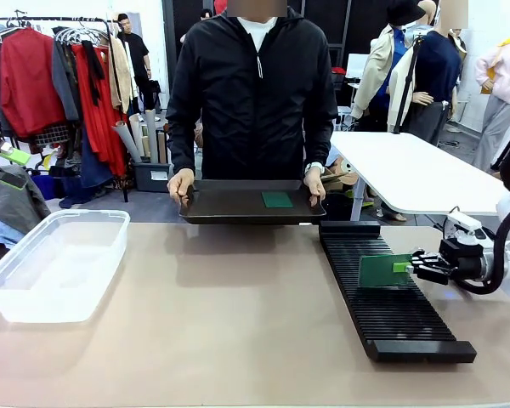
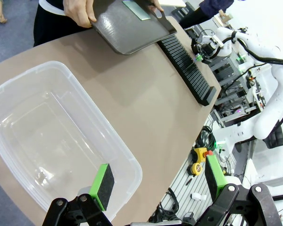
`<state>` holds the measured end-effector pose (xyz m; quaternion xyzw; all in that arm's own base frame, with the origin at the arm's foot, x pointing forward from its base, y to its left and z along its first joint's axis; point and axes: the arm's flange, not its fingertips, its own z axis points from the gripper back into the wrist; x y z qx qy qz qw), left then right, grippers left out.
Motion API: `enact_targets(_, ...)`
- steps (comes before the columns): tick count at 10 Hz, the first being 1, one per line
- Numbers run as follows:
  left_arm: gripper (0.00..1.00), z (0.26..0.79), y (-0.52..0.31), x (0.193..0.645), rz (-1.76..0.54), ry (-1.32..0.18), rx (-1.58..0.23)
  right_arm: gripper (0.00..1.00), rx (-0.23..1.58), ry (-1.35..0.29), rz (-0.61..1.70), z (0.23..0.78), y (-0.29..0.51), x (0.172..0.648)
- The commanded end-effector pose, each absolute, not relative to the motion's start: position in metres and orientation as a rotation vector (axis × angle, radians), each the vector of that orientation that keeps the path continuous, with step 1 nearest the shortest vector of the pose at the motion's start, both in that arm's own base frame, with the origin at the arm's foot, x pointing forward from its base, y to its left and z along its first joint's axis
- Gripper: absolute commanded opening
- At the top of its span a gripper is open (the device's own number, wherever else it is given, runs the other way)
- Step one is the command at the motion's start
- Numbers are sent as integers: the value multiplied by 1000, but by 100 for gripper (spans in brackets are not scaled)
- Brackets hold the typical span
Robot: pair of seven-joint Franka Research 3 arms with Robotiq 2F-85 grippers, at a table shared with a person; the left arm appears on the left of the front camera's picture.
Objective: Sort PCBs into racks and boxes based on the side picked up.
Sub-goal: If the short side of the Blank PCB is picked up, insert it into the PCB Rack ; if the long side is picked up, place it in the Organizing box.
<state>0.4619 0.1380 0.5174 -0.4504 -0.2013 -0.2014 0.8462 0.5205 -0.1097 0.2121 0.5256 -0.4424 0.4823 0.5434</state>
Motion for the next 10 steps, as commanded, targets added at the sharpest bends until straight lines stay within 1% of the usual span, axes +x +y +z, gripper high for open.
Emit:
enact_targets(1, 100, 518, 138, 461, -424, -429, -949, 0, 1188, -1058, 1209, 207, -103, 519)
enact_targets(4, 100, 518, 138, 461, -424, -429, -949, 0, 1141, -1035, 1227, 200, -97, 515)
enact_targets(5, 100, 518, 138, 461, -424, -429, -949, 0, 1108, -1074, 1196, 200, -98, 517)
enact_targets(6, 100, 518, 138, 461, -424, -429, -949, 0, 1118, -1096, 1187, 199, -100, 520)
enact_targets(10, 100, 518, 138, 461, -424, -429, -949, 0, 1145, -1079, 1202, 197, -97, 525)
